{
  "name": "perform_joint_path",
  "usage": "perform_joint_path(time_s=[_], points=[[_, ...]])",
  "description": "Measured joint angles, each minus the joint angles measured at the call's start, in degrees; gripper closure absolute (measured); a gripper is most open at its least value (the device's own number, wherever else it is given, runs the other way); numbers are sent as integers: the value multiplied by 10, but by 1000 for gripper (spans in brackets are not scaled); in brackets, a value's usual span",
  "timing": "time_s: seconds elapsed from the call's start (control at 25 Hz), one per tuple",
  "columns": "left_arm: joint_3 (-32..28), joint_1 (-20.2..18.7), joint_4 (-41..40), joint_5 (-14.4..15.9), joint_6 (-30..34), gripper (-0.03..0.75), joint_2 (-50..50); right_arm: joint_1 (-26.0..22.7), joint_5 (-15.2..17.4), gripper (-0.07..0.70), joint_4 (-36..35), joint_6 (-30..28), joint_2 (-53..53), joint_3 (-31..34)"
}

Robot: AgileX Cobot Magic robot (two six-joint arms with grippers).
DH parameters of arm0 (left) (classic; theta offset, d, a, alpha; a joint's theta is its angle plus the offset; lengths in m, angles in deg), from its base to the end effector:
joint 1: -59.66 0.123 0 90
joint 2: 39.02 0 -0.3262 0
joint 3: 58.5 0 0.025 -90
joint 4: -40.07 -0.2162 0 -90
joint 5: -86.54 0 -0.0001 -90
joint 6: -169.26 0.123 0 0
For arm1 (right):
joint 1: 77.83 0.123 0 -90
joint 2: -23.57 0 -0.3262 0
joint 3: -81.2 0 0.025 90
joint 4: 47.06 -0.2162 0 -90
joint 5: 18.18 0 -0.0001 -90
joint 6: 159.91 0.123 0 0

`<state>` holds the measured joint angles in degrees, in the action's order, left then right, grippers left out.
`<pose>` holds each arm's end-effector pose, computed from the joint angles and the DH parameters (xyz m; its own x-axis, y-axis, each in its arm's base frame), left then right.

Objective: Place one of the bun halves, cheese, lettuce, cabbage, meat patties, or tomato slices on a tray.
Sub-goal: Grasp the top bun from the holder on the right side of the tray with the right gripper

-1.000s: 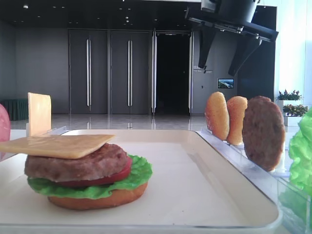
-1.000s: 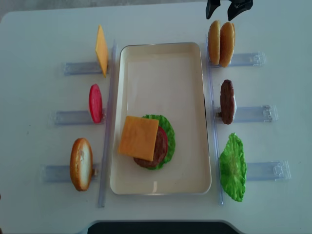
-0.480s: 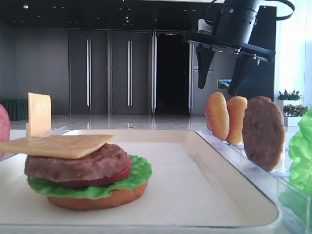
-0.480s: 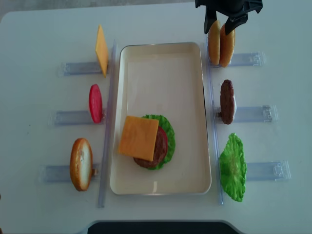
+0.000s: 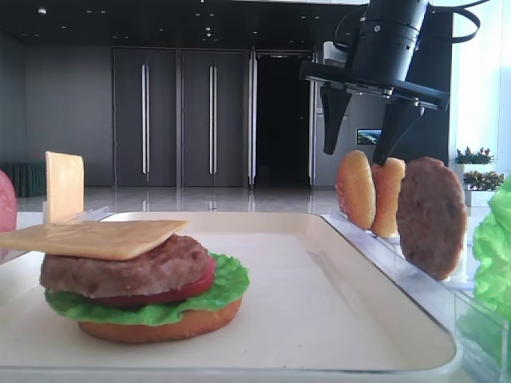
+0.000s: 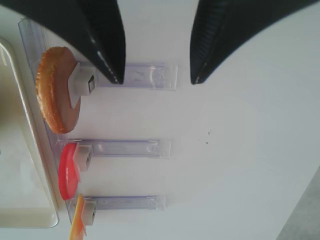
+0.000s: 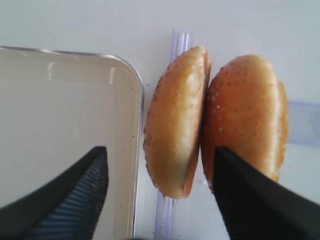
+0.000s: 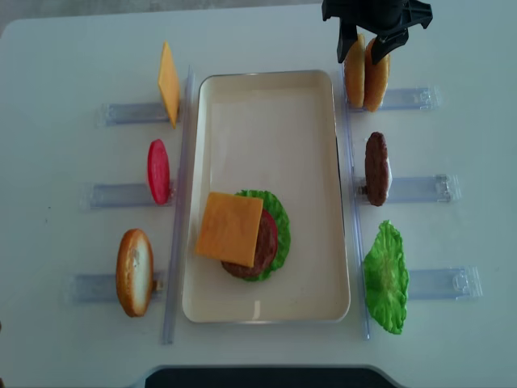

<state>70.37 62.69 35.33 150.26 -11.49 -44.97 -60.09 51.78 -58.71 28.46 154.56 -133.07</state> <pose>-0.0516 0.0064 0.2325 -0.5128 -0.0036 -0.8585 -0.1042 0.9929 0.0581 0.4311 0.1624 0.2514 -0.9772 -0.0911 -0.1918 -0.1351 0.9635 0.2309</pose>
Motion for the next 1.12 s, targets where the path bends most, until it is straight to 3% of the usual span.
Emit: perform_joint_path(time_s=[0.64, 0.88, 1.12], points=[[0, 0, 0, 0, 0, 388, 0, 0, -15, 202, -3, -6, 12, -4], [0, 0, 0, 0, 0, 388, 0, 0, -16, 272, 2, -7, 13, -4], [0, 0, 0, 0, 0, 388, 0, -1, -15, 409, 9, -7, 18, -4]])
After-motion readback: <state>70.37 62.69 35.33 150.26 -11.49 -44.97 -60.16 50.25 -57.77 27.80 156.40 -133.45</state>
